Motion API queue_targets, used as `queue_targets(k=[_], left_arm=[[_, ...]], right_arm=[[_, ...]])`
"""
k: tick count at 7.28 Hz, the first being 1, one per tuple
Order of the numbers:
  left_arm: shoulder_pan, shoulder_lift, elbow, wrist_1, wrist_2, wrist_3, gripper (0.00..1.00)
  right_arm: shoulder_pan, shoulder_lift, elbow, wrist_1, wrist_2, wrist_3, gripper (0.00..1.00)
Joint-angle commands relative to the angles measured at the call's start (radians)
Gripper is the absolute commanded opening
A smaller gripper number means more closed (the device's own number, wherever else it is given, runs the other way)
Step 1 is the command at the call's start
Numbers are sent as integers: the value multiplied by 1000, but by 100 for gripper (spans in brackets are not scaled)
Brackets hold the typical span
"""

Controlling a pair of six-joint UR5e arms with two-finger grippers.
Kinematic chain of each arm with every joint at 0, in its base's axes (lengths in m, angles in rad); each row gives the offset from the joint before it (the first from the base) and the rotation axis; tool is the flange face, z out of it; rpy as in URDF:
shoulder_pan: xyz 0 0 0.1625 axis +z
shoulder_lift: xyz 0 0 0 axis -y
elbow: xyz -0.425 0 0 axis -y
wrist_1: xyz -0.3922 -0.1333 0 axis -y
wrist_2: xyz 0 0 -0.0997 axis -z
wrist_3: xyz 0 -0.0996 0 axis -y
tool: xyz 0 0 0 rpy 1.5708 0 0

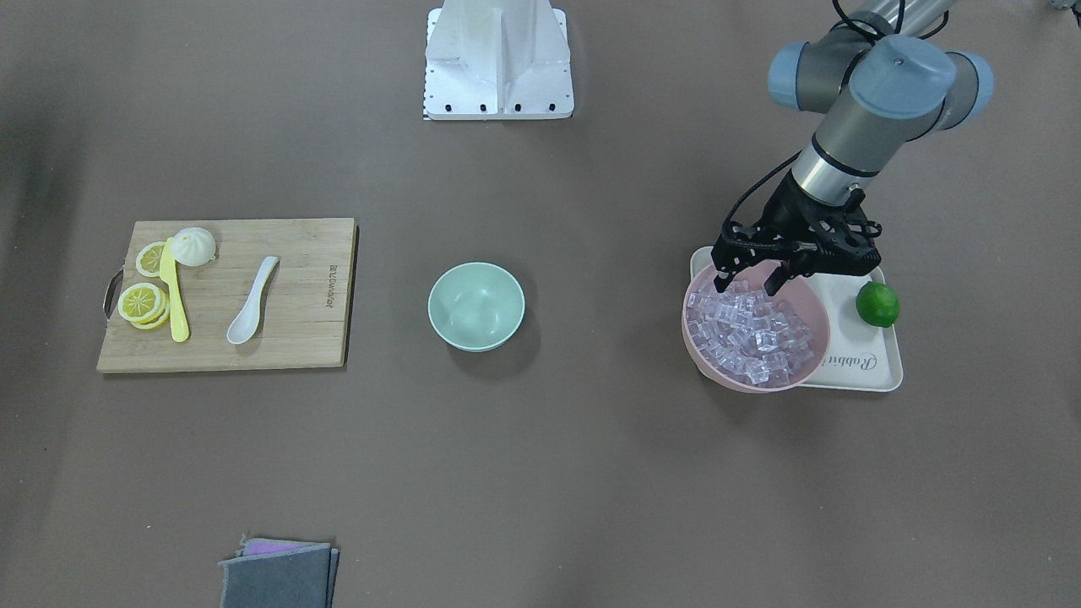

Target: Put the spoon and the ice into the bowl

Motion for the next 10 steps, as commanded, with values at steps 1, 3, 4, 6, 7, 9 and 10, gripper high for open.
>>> queue_targets(k=[1,3,4,6,7,9,10], left_arm=[[10,-11,5,0,6,-51,80],[10,-14,3,9,65,-253,85],[7,-12,5,10,68,-348,85],[8,-43,2,137,201,-539,85],[10,-67,-1,218,223,-599,85],[63,-124,-8,396,331,-659,84],[82,-144,-8,438,359,-723,84]], right_arm=[[0,-2,0,3,34,2,100],[0,-2,0,3,44,2,100],[2,-2,1,3,44,2,100],[2,-2,3,5,44,3,100],[0,0,4,5,44,3,100],[2,0,3,5,42,25,100],[2,0,3,5,42,36,100]])
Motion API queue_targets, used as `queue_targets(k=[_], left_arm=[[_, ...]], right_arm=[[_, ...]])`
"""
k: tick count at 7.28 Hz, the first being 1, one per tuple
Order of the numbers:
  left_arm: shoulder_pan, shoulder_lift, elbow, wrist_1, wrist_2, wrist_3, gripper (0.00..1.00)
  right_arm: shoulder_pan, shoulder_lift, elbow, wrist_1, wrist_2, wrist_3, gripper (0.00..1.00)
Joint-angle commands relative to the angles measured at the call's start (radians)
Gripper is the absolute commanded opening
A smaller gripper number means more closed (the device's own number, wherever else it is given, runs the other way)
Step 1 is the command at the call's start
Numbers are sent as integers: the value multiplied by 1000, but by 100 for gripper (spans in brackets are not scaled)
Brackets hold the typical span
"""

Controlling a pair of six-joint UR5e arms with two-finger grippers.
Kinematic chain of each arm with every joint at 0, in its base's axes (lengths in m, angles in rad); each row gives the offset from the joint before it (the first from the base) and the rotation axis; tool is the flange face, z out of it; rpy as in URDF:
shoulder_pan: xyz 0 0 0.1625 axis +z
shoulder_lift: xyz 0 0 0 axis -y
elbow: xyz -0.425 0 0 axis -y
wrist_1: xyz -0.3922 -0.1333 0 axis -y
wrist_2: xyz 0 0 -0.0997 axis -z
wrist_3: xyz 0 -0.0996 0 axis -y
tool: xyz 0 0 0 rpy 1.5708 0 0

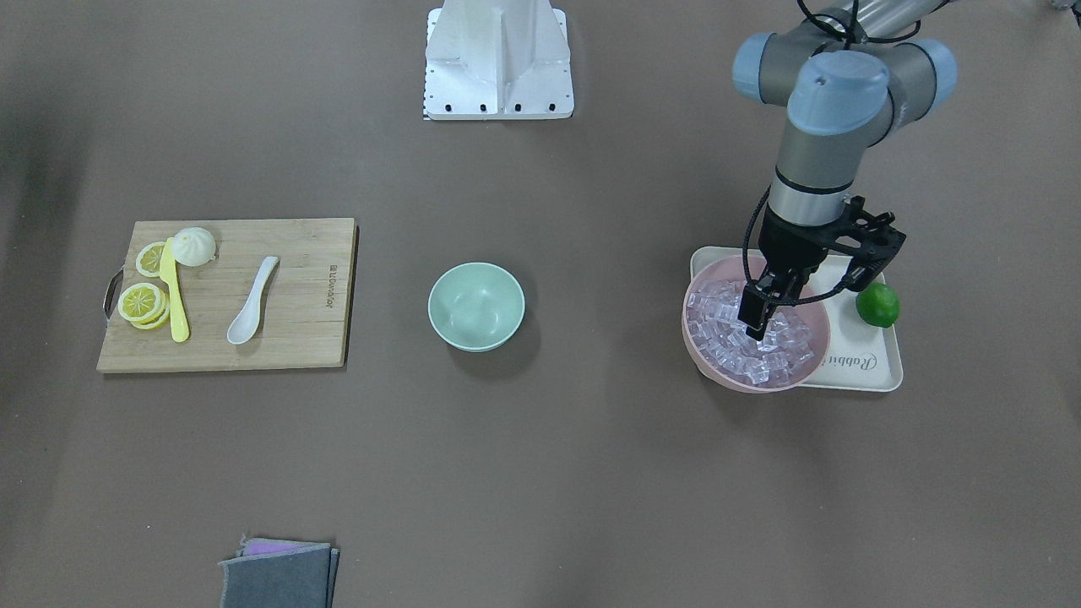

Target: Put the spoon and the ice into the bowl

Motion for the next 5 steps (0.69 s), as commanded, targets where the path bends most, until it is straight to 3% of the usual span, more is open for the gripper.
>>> queue_targets(k=[1,5], left_arm=[[30,-33,-4,92,49,-115,84],[110,-82,-2,190,93,-262,82]], right_arm=[[0,0,-1,0,0,16,100],[2,-1,-4,0,0,15,100]])
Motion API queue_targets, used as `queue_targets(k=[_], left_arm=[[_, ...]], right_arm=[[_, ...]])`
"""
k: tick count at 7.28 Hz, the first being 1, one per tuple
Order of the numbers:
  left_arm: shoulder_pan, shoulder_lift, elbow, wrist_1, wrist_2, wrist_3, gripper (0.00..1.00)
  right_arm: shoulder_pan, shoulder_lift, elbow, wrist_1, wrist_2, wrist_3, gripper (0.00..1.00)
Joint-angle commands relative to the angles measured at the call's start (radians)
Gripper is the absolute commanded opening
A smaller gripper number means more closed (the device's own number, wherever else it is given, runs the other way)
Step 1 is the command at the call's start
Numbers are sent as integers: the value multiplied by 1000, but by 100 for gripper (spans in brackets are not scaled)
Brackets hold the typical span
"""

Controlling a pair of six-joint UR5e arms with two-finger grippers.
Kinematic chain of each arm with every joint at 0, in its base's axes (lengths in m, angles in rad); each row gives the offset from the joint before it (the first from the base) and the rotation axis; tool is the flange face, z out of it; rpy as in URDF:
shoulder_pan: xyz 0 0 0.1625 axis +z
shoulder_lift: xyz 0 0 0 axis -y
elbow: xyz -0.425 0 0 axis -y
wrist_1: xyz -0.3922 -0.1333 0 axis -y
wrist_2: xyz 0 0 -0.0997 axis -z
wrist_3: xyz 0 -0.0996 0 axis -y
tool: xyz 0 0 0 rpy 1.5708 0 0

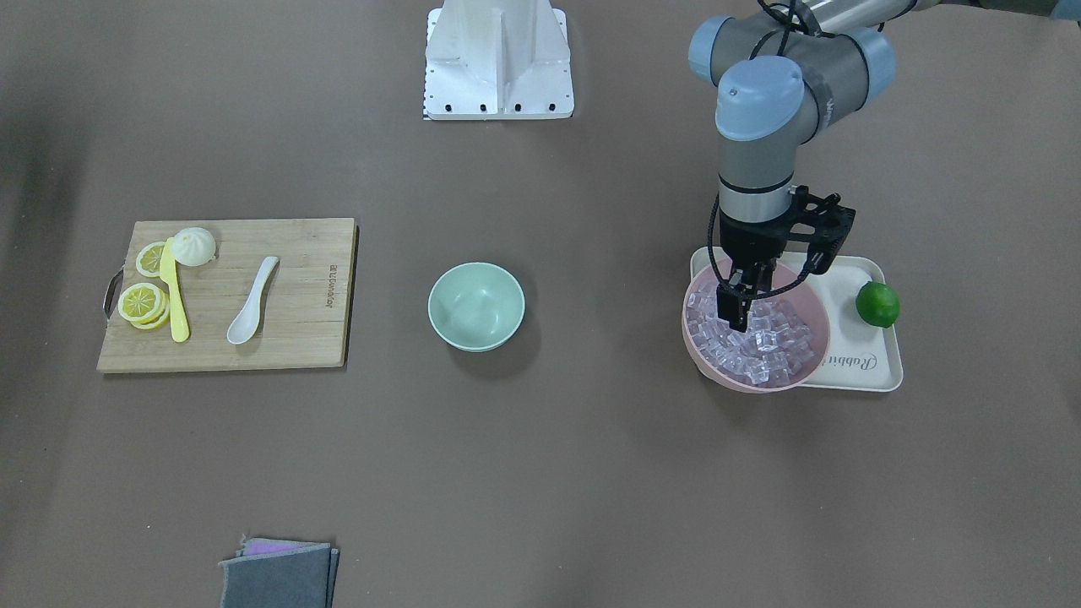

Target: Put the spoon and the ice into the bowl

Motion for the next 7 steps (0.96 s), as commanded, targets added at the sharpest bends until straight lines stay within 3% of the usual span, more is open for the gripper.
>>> queue_targets(k=[1,7], left_arm=[[49,-35,2,59,13,-69,82],[2,-39,8,61,23,-49,81]], right_arm=[[1,0,-2,0,0,-1,100],[2,-2,1,0,2,1,100]])
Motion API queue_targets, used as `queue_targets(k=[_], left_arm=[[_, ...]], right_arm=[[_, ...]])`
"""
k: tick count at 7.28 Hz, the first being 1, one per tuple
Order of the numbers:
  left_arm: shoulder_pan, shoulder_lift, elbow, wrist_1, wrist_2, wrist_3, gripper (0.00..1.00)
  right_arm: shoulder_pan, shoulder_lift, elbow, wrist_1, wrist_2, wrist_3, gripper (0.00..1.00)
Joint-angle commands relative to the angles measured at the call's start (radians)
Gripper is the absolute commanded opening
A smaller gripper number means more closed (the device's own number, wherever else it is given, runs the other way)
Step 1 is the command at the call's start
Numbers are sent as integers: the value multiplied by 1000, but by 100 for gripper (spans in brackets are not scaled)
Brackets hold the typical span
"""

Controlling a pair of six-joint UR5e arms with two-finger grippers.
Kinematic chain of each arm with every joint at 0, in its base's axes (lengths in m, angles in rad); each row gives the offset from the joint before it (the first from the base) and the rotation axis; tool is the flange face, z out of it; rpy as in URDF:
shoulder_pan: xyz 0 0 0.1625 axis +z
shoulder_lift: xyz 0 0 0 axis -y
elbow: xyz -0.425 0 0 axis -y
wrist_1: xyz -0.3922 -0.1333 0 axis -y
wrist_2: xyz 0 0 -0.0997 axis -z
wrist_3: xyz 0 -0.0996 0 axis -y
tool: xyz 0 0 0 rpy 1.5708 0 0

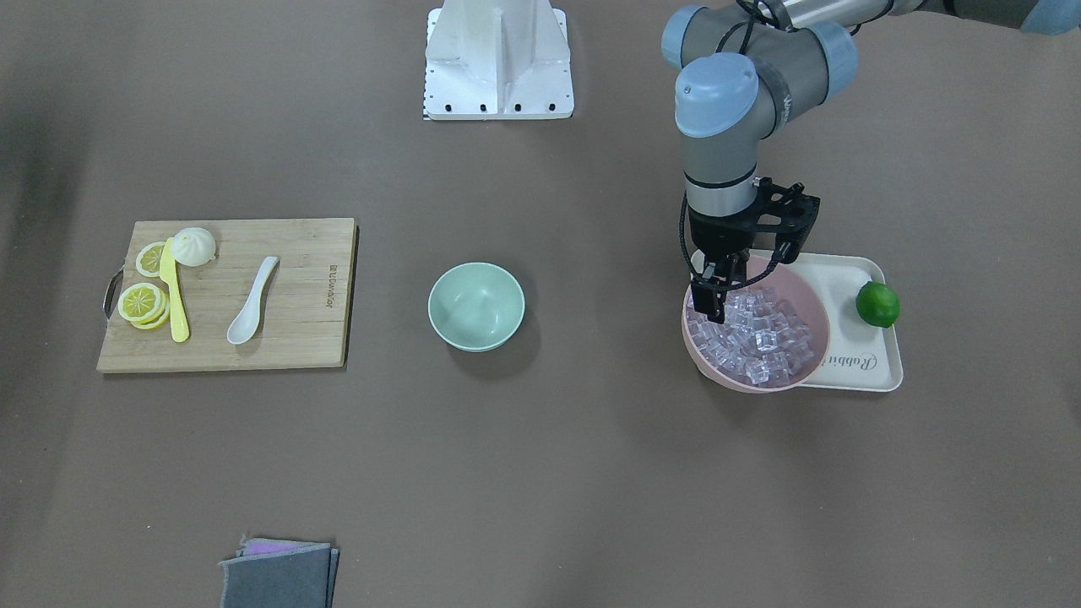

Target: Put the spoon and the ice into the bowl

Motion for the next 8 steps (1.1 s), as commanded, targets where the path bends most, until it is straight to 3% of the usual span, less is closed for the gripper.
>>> queue_targets(k=[1,8], left_arm=[[-19,0,11,-3,2,7,81],[9,-39,100,-6,5,-50,82]], right_arm=[[0,0,-1,0,0,0,100],[2,-3,2,0,5,0,100]])
